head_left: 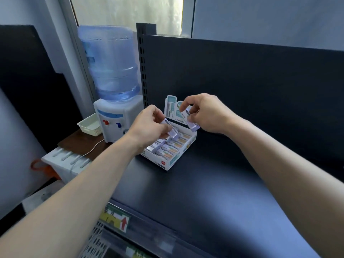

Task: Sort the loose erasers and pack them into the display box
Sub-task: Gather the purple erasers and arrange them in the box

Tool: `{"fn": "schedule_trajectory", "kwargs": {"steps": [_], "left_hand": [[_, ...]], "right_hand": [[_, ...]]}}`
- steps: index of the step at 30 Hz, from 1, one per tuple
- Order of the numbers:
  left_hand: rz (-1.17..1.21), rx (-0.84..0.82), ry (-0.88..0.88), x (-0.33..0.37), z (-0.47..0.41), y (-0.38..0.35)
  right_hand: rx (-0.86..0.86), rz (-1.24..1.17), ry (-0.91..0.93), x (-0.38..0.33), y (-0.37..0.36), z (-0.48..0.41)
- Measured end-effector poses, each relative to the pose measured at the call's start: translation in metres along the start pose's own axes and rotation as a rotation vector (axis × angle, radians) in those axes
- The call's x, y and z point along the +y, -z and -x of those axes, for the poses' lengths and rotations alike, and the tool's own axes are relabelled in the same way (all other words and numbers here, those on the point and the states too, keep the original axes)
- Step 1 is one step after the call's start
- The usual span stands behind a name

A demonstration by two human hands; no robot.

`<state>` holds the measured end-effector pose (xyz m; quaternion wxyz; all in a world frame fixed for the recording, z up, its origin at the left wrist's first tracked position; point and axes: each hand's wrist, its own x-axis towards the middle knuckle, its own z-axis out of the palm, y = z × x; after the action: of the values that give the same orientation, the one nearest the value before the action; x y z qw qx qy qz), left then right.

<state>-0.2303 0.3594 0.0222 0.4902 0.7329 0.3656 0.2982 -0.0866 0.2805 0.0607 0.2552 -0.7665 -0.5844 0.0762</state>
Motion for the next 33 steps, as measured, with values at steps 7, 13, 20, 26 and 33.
{"fn": "schedule_trajectory", "kwargs": {"steps": [7,13,20,26,33], "left_hand": [[-0.071,0.060,0.051,-0.004,-0.006,-0.005],[-0.154,-0.035,0.003,-0.008,-0.017,0.000],[-0.208,-0.238,-0.025,-0.020,-0.038,0.005],[-0.284,-0.365,-0.115,-0.028,-0.055,0.014],[-0.319,-0.431,-0.195,-0.032,-0.065,0.010]], "right_hand": [[-0.008,-0.003,0.057,0.005,-0.011,-0.013],[-0.065,0.161,0.039,0.002,-0.017,-0.025],[-0.150,0.340,-0.028,-0.005,-0.033,-0.038],[-0.218,0.472,-0.145,-0.013,-0.042,-0.045],[-0.187,0.556,-0.236,-0.017,-0.049,-0.047]]}}
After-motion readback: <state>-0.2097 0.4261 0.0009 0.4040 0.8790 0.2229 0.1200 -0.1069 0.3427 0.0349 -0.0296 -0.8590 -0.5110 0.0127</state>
